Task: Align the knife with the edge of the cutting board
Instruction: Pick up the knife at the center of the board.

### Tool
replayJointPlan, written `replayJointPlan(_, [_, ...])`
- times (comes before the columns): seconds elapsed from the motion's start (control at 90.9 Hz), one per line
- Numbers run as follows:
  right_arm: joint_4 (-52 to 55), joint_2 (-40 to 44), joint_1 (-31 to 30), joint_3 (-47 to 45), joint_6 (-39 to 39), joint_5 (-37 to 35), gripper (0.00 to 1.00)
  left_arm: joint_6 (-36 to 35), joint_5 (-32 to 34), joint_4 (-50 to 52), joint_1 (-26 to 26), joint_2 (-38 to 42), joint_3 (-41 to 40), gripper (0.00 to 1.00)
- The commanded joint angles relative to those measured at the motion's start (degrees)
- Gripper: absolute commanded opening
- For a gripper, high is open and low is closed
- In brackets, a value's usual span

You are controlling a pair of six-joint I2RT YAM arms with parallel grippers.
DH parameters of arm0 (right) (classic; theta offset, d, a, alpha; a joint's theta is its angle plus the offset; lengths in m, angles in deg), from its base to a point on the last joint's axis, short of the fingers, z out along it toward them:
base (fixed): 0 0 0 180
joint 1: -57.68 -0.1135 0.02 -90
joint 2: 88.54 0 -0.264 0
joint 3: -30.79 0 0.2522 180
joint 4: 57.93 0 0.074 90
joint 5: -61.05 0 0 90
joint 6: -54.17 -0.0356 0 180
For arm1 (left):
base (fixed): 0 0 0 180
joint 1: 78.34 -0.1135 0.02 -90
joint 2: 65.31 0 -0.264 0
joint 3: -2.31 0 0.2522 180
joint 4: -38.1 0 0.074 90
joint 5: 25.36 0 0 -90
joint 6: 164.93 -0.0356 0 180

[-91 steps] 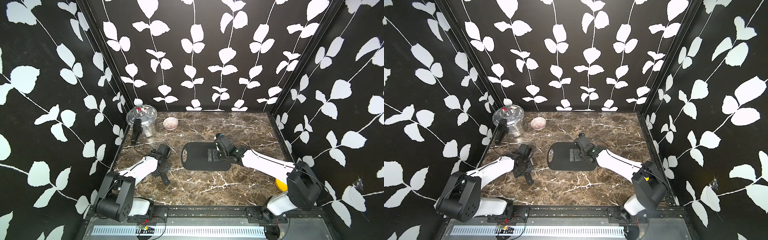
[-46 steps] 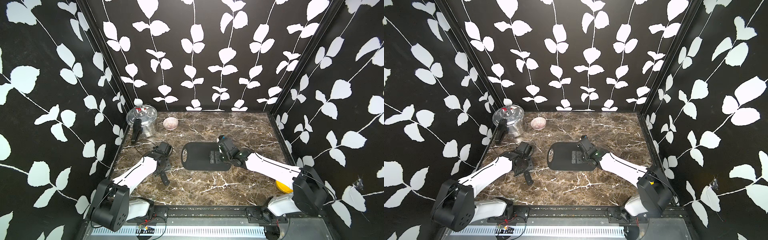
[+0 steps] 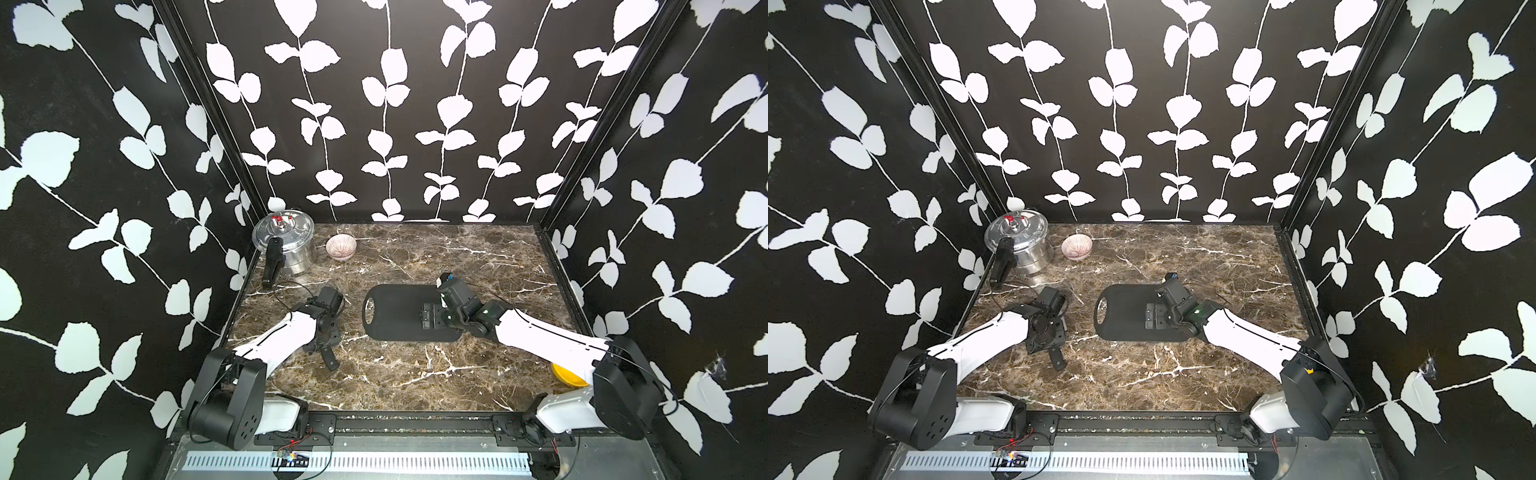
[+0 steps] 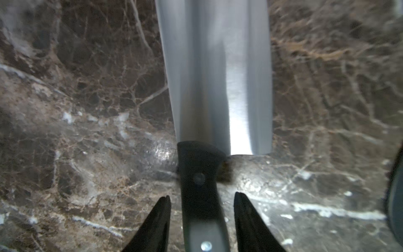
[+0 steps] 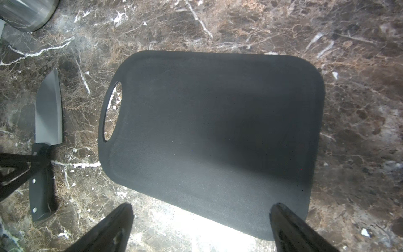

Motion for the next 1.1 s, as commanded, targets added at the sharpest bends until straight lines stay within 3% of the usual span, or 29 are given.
replayJointPlan(0.0, [-1.45,0.66,-0.42,0.37,-0.35,0.46,0.99,-1.28,-1.48,-2.02,-1.19,-0.96,-1.57,0.44])
replayJointPlan(0.198, [-1.14,0.3,-0.43,0.86,-0.18,0.16,0.99,-2.32,-2.87,-3.87,-2.45,-2.86,-2.56,0.4])
replayJointPlan(0.286, [-1.17,-0.08,-0.42,1.12,-0.18,0.28,0.99,-2.89,-3.24,-4.27,-2.81,-3.54,-2.52,0.3])
replayJointPlan(0.385, [-1.27,-0.49,-0.46,1.4,-0.18,0.43,0.99,-3.42,-3.47,-4.51,-3.16,-4.09,-2.03,0.36])
replayJointPlan(0.495, [-1.27,-0.73,-0.45,1.52,-0.18,0.34,0.99,-3.9,-4.18,-4.18,-3.18,-4.8,-1.46,0.24])
replayJointPlan(1.089, [-1.58,-1.29,-0.49,1.74,-0.35,-0.02,0.99,-2.83,-3.57,4.26,-1.48,3.4,3.86,0.23])
